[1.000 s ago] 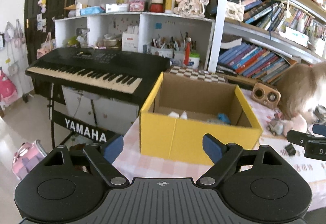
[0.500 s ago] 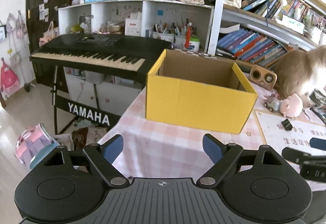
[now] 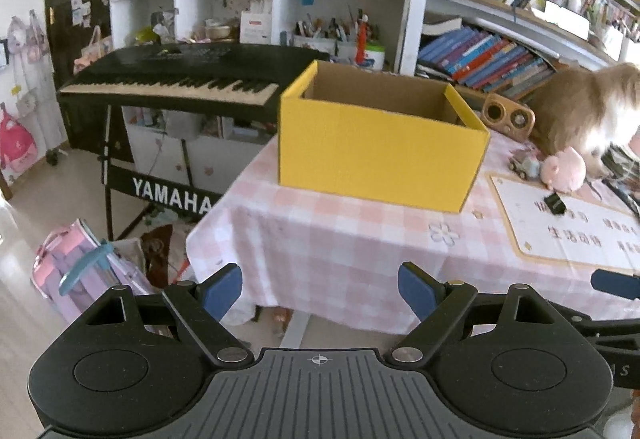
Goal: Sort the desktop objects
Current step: 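Withdraw both tools from the box back toward the table objects, then move the right gripper toward the black binder clip on the table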
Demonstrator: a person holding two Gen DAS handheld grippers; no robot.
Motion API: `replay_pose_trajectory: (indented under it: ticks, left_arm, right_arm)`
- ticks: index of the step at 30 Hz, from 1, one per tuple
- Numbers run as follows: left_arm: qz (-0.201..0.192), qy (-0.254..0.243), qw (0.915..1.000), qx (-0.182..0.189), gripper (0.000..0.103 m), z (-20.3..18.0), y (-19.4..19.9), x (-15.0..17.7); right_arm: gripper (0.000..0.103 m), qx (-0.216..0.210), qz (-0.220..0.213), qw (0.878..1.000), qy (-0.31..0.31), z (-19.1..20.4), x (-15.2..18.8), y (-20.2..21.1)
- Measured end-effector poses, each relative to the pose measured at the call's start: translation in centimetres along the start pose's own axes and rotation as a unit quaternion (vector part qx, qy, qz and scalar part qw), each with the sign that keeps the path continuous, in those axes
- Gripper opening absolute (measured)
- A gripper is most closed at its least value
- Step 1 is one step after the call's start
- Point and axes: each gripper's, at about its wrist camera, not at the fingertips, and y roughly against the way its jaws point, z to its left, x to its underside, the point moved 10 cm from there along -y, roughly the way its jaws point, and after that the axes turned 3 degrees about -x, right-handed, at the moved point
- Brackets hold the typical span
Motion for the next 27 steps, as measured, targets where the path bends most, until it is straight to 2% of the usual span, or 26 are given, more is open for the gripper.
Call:
replay_pose_trajectory:
  ticks: [13,27]
  left_arm:
    - [0.027,-0.029,0.9985,0.037,0.087,-3.1,-0.2,1.8]
    - [0.046,-0.069,0.9922,0.094,0.087,-7.9,-1.2,2.3]
  right_arm:
    - [0.091,0.017,0.014,1.0,0.002,-1.0,2.3,1.3]
    - [0.091,0.082,0.034,0.996,-0.032,-5.4,4.3,2.5]
